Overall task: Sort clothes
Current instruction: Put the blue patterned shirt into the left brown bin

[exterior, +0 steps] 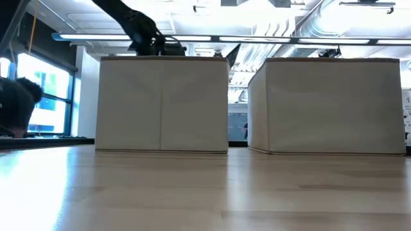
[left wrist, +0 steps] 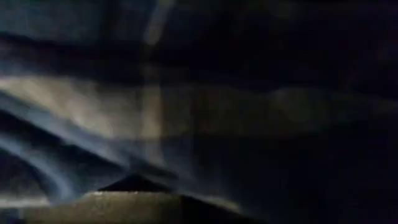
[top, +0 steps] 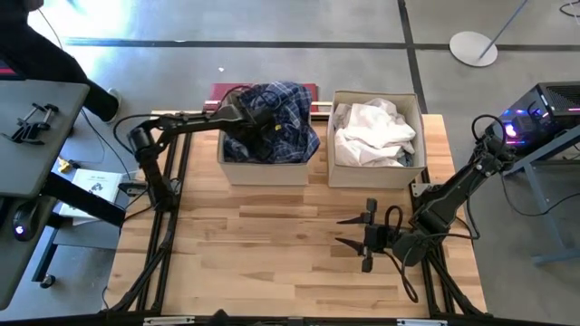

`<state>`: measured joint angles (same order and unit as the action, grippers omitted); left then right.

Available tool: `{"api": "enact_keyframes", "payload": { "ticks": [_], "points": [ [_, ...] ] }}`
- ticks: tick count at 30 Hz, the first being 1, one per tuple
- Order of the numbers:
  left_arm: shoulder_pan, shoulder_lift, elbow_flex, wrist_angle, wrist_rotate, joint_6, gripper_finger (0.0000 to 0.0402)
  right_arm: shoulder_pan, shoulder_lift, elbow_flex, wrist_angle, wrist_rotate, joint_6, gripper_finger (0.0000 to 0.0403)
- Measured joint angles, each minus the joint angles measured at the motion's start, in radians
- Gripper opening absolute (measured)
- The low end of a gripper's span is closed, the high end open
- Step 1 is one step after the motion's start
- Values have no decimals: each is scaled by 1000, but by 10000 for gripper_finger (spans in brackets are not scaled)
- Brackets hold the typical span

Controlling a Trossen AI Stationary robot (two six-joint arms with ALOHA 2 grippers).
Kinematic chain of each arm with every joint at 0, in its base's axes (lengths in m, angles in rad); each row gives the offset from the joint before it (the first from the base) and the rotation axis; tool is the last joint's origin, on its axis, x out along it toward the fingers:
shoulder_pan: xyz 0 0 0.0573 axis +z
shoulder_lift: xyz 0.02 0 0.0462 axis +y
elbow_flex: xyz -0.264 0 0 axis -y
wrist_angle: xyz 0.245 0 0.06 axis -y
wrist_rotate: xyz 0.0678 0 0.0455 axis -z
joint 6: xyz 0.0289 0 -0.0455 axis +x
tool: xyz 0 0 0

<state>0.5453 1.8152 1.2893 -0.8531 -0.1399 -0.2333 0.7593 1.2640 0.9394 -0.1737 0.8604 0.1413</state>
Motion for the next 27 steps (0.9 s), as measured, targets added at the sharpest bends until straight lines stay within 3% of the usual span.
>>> {"api": "enact_keyframes", "payload": {
  "ticks": [5, 10, 15, 18, 23, 27],
  "points": [
    [-7, -44, 138, -205, 2, 1, 44, 0, 0, 0, 0, 0, 0, 179],
    [-31, -146, 327, -296, -6, 0, 44, 0, 0, 0, 5, 0, 13, 179],
    [-51, -260, 398, -117, -46, -1, 44, 0, 0, 0, 4, 0, 24, 179],
    [-46, -274, 394, 28, -1, 29, 42, 0, 0, 0, 3, 0, 18, 179],
    [-23, -202, 394, 178, 15, 88, 19, 0, 0, 0, 2, 0, 19, 179],
    [0, -62, 393, 198, -60, 113, 2, 0, 0, 0, -6, 0, 41, 179]
  ]
}}
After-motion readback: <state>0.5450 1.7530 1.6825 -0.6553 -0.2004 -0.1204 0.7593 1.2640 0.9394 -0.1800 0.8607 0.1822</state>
